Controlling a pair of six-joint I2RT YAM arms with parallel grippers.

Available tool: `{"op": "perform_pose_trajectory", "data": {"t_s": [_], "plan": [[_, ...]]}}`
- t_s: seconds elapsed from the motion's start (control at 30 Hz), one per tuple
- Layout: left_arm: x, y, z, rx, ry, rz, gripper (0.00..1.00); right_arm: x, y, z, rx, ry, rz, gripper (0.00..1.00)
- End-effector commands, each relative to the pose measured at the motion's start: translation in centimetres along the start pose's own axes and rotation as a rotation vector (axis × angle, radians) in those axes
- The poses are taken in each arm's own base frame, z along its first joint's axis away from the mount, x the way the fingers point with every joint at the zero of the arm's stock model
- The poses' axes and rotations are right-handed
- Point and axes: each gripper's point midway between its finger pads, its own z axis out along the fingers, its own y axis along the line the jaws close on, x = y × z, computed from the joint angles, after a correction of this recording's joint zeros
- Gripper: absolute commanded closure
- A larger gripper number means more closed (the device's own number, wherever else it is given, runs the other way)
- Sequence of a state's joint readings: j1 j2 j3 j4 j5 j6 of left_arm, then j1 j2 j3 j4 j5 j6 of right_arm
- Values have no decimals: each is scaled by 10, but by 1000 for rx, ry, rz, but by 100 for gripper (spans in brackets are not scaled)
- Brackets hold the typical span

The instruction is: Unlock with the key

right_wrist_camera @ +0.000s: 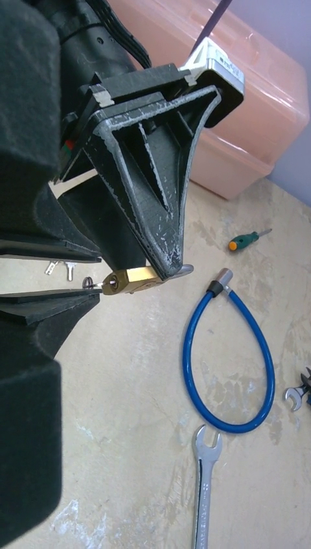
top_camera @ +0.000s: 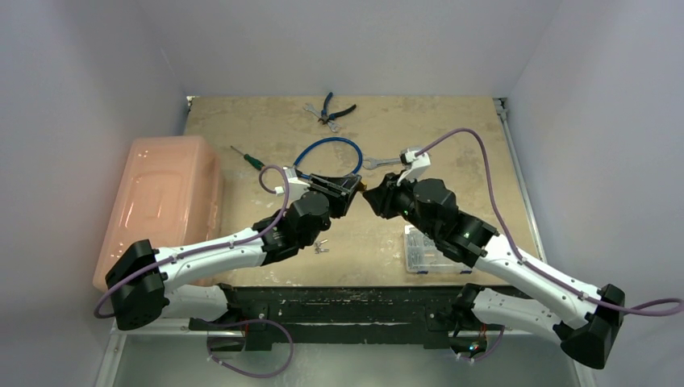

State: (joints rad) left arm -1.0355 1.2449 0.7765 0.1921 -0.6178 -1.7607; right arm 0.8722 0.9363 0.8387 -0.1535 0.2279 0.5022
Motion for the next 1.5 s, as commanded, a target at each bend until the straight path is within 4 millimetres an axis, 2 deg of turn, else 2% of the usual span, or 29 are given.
{"op": "perform_pose_trajectory", "data": {"t_s": [0.0,0.03,0.07,0.37,0.57,0.9,1.47], "plan": [[-2,-31,-8,81,-6,66,100,-14,3,5,9,-55,0,73],[-2,-35,-9,80,-2,-29,100,-14,2,6,11,-54,-1,74],[-2,-35,-9,80,-1,-41,100,-13,2,7,14,-54,-3,75],[-2,-35,-10,85,4,-48,100,-9,-3,13,33,-52,-19,84],[-2,-36,-11,91,10,-51,100,-6,-4,18,37,-50,-30,100],[1,-40,-15,107,36,-62,100,-12,-4,21,38,-98,11,100],[2,-50,-22,159,66,-70,100,-31,-2,24,-87,-190,252,100]]}}
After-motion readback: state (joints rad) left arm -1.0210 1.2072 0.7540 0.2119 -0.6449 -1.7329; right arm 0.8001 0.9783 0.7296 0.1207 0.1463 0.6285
